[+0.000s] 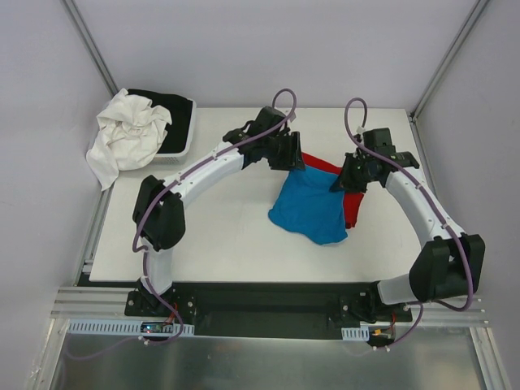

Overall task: Fold and stack the t-shirts
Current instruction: Neatly place the folded tshirt to the corner

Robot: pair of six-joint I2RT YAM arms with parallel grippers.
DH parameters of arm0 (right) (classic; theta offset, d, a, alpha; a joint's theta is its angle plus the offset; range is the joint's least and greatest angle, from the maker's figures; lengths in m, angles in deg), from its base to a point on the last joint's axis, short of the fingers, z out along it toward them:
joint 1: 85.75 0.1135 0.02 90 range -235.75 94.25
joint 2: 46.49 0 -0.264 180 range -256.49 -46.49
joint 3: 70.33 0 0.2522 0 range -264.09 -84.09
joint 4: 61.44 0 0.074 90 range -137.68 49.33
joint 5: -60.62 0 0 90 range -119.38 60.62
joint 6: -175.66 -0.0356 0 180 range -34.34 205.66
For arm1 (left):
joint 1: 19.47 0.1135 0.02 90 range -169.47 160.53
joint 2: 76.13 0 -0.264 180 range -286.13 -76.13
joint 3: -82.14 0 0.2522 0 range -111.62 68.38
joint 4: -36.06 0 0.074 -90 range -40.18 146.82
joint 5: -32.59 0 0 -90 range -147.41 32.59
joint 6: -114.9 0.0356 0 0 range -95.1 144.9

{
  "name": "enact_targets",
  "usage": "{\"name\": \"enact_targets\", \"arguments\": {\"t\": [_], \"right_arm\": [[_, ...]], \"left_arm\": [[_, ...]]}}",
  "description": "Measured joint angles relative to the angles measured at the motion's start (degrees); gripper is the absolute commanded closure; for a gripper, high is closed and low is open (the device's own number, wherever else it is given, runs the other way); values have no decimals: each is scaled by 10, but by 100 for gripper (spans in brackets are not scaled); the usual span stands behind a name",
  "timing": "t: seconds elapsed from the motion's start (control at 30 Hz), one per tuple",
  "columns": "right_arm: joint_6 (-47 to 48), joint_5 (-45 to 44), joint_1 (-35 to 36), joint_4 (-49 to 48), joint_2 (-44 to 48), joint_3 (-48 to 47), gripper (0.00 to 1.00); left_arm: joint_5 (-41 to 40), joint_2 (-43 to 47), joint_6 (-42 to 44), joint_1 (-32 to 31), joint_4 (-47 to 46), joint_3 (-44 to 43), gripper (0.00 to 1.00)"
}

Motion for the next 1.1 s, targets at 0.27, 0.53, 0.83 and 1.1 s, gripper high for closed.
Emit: {"name": "enact_targets", "arguments": {"t": [0.27, 0.53, 0.83, 1.1], "right_arm": [[-6, -14, 0, 17, 30, 0, 99], [-9, -13, 0, 11, 30, 16, 99], [-12, -13, 0, 9, 30, 20, 99], [-12, -13, 0, 16, 30, 12, 99]], "left_arm": [[-1, 0, 2, -12, 14, -1, 54], [-23, 0, 14, -15, 16, 41, 21], [-52, -14, 35, -7, 38, 106, 16], [14, -106, 38, -4, 29, -3, 18]]}}
